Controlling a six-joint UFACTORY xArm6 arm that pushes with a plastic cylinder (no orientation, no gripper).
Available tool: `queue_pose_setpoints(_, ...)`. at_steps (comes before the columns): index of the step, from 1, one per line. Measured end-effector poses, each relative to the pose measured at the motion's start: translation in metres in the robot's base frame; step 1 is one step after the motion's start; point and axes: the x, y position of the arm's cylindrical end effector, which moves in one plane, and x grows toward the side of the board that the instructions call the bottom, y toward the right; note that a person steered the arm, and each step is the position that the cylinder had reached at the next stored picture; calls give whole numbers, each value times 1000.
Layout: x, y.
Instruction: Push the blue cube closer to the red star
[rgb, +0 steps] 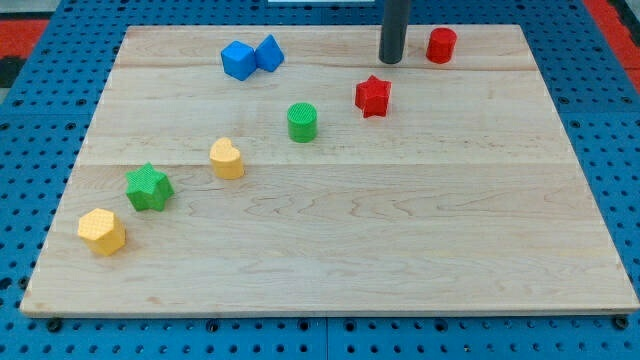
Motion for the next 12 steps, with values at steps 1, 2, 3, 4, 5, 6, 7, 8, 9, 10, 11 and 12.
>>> queue_pose_setpoints(1,-2,29)
queue_pose_setpoints(2,0,9)
queue_pose_setpoints(3,31,-63)
queue_pose_setpoints(4,59,-134)
queue_pose_setpoints(5,60,-226)
queue_pose_setpoints(6,50,-304)
queue_pose_setpoints(7,23,-316)
queue_pose_setpoints(8,17,-264)
queue_pose_setpoints(9,17,-209)
queue_pose_setpoints(10,17,-202)
queue_pose_setpoints(11,2,-192)
queue_pose_setpoints(12,-8,-210)
